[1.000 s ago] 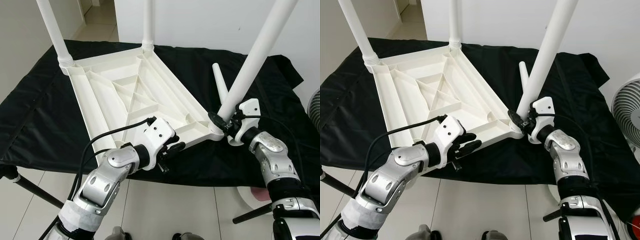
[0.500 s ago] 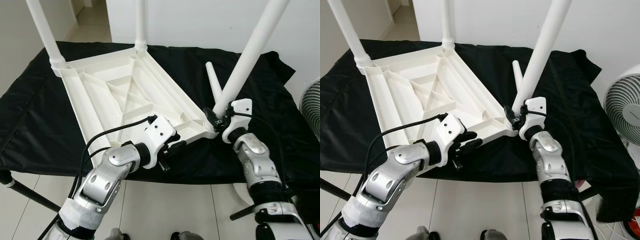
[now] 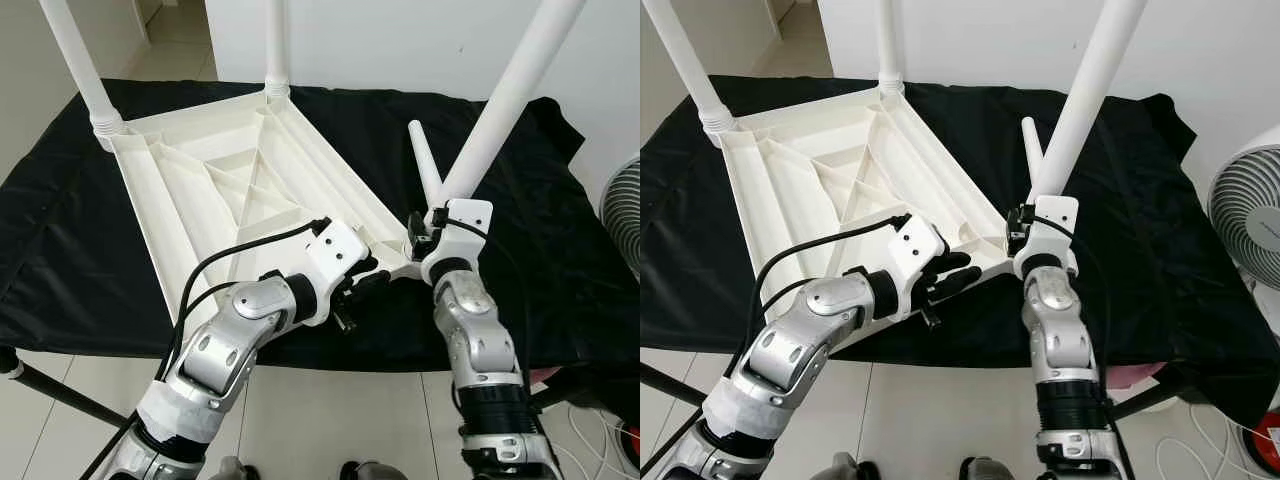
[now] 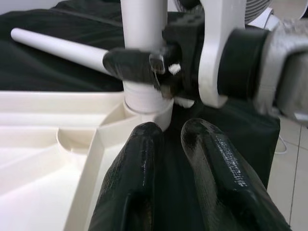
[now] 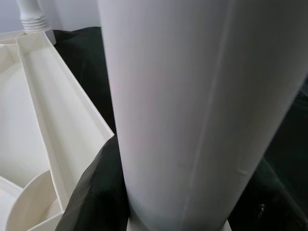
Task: Building children table
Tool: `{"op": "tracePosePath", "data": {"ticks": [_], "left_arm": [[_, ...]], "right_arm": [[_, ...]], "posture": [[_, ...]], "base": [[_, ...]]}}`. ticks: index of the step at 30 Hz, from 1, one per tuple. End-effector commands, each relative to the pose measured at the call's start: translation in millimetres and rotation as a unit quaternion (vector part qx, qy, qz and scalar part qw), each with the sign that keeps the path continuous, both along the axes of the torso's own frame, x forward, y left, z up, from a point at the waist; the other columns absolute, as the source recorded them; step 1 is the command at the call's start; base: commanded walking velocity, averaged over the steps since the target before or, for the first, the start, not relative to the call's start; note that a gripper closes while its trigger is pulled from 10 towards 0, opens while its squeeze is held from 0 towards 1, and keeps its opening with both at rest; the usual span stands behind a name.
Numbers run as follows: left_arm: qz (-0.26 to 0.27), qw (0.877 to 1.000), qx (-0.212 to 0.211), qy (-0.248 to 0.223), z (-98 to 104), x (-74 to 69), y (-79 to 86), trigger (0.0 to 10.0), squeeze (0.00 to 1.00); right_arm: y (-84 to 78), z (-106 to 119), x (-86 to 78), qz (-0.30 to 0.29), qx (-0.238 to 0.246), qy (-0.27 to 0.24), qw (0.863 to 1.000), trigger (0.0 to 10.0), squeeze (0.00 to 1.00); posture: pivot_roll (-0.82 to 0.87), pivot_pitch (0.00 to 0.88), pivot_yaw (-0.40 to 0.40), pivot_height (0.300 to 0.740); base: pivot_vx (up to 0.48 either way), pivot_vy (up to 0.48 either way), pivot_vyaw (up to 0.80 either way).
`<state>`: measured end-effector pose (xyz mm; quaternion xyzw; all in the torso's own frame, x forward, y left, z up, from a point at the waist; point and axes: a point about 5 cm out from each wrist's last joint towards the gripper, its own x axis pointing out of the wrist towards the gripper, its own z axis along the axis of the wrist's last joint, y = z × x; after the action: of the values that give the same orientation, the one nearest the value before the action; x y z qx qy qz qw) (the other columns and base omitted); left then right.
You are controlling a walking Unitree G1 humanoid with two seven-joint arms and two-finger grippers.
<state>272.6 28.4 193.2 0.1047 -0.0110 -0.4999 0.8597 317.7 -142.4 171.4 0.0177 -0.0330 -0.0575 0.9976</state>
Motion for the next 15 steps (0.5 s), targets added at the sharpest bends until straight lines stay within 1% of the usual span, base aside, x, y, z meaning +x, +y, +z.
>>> {"op": "tracePosePath", "data": {"ticks": [1, 4, 8, 11, 12, 13, 15], "left_arm": [[0.012, 1.0, -0.005, -0.007, 2, 2.5, 0.5, 10.0, 0.0], [0.013, 1.0, -0.01, -0.008, 4, 3.9, 0.4, 10.0, 0.0], [0.021, 1.0, -0.007, -0.007, 2, 6.7, 4.9, 10.0, 0.0], [0.022, 1.0, -0.006, -0.007, 1, 6.8, 5.9, 10.0, 0.0], [0.022, 1.0, -0.006, -0.007, 1, 6.8, 6.6, 10.0, 0.0], [0.023, 1.0, -0.005, -0.007, 1, 6.8, 7.5, 10.0, 0.0], [0.023, 1.0, -0.004, -0.007, 1, 6.9, 8.2, 10.0, 0.0]], "right_arm": [[0.3, -11, -3.9, -0.017, 0.004, 0.032, 0.999, 10.0, 0.0], [0.6, -5, -9.3, -0.04, 0.002, 0.022, 0.999, 10.0, 0.0], [13.8, -5, -13.1, -0.01, 0.006, 0.027, 1.0, 10.0, 0.0], [14.1, -5, -12.9, -0.006, 0.007, 0.027, 1.0, 10.0, 0.0], [13.6, -4, -13.0, -0.007, 0.005, 0.024, 1.0, 10.0, 0.58], [13.6, -4, -12.4, 0.0, 0.005, 0.02, 1.0, 10.0, 1.0], [13.7, -3, -12.1, 0.005, 0.006, 0.017, 1.0, 10.0, 1.0]], "posture": [[-0.12, 0.095, 0.01, 0.74], [-0.12, 0.095, 0.01, 0.74], [-0.13, 0.094, 0.008, 0.74], [-0.13, 0.094, 0.008, 0.74], [-0.13, 0.094, 0.008, 0.74], [-0.13, 0.094, 0.008, 0.74], [-0.13, 0.094, 0.008, 0.74]], "base": [[0.0, 0.0, 0.0], [0.0, 0.0, 0.0], [0.0, 0.0, 0.0], [0.0, 0.0, 0.0], [0.0, 0.0, 0.0], [0.0, 0.0, 0.0], [0.0, 0.0, 0.0]]}}
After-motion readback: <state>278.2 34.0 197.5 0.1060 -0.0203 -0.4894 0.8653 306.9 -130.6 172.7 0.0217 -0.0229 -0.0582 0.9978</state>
